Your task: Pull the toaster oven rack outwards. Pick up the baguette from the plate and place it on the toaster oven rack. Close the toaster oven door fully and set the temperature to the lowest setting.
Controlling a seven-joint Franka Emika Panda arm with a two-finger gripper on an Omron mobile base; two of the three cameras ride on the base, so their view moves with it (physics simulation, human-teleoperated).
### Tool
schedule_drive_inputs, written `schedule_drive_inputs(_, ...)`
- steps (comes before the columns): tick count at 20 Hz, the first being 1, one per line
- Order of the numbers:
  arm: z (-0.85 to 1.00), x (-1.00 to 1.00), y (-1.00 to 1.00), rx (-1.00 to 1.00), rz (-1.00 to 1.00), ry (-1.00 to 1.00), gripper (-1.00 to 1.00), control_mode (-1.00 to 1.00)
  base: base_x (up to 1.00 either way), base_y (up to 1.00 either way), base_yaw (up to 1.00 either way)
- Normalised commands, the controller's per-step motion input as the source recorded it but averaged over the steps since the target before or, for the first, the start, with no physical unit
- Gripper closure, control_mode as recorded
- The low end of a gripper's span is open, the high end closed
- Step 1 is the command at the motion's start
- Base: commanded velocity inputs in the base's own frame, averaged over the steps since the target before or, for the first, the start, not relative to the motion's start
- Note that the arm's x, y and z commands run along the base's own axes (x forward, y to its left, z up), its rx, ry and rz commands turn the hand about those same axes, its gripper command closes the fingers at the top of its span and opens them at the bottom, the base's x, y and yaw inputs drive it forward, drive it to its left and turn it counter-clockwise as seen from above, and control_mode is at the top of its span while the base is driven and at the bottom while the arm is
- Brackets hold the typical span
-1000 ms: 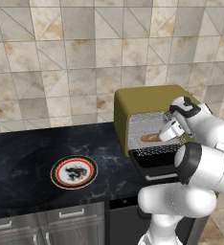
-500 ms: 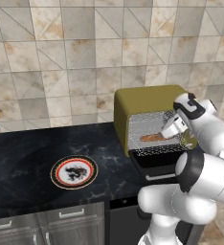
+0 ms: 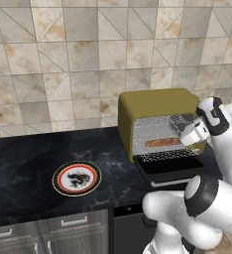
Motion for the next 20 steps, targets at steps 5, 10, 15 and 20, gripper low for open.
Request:
schedule_drive_inputs(5,0.05,-1.00,-0.35,0.03,0.00,0.05,-1.00,-1.00,0.00,0.00,0.00)
schedule_drive_inputs(10,0.12,-0.83,-0.09,-0.01,0.06,0.00,-1.00,-1.00,0.00,0.00,0.00)
schedule_drive_inputs(15,0.00,-0.15,-0.01,-0.12,0.13,0.00,-1.00,-1.00,0.00,0.00,0.00)
schedule_drive_inputs(20,0.00,0.02,0.00,-0.17,0.12,0.01,-1.00,-1.00,0.00,0.00,0.00)
